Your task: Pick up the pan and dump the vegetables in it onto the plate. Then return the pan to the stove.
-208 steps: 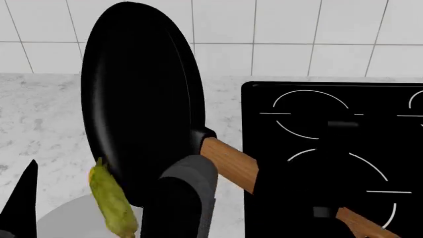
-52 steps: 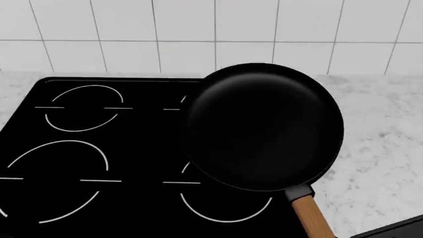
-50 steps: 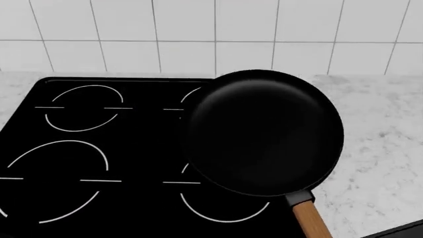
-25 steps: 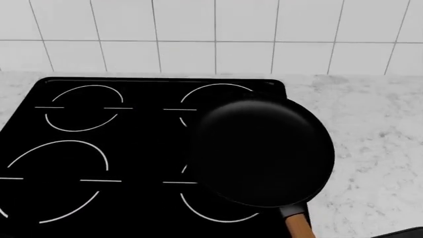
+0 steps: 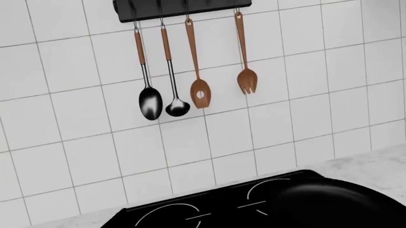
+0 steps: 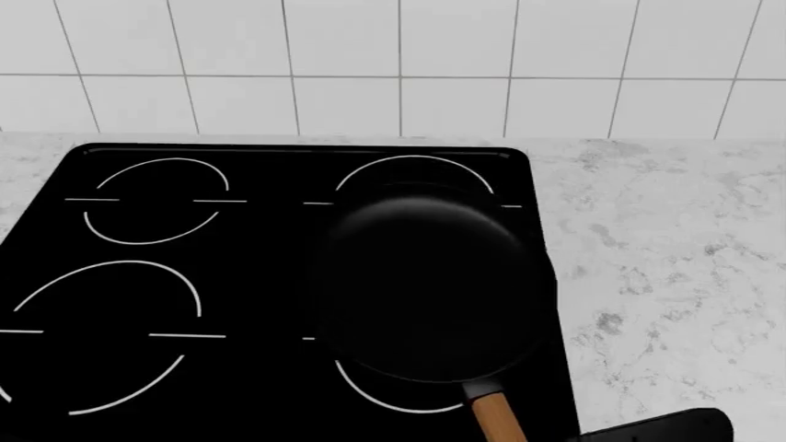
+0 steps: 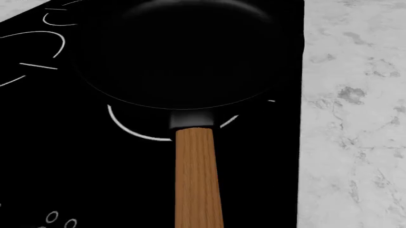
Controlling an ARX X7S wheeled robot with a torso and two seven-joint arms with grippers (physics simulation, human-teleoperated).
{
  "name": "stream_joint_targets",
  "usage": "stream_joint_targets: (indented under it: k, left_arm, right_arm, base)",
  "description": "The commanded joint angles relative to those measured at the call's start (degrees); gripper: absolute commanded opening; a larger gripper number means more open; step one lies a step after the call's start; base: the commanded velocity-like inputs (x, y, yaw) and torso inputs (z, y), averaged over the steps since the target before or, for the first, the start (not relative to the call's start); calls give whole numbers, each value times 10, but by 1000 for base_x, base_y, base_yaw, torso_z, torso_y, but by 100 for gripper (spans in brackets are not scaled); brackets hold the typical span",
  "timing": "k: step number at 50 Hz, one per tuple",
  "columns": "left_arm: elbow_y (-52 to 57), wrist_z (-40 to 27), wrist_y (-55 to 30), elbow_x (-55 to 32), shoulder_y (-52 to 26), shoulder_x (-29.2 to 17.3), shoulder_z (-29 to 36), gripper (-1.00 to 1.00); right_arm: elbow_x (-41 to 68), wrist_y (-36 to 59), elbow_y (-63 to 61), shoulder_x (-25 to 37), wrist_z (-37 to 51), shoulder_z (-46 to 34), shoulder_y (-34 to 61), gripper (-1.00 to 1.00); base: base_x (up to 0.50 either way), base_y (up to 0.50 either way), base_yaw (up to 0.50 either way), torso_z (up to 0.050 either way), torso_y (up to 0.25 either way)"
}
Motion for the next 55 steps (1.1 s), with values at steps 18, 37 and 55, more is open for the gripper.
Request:
stream_joint_targets:
  k: [18,37,55]
  left_arm:
    - [-7,-10,-11,-27,-37,2,-14,100]
    - [6,-45,-51,-111,-182,3,5,100]
    - [4,-75,21,-99,-207,-48,87,100]
  right_arm:
    - [-49,-19,110,-95,-87,28,12,-100]
    - [15,50,82,-71,-61,25,43,100]
    - [68,80,-22,3,-4,70,101,100]
  base:
    - [5,1,3,0,0]
    - [2,3,6,0,0]
    - [0,1,1,0,0]
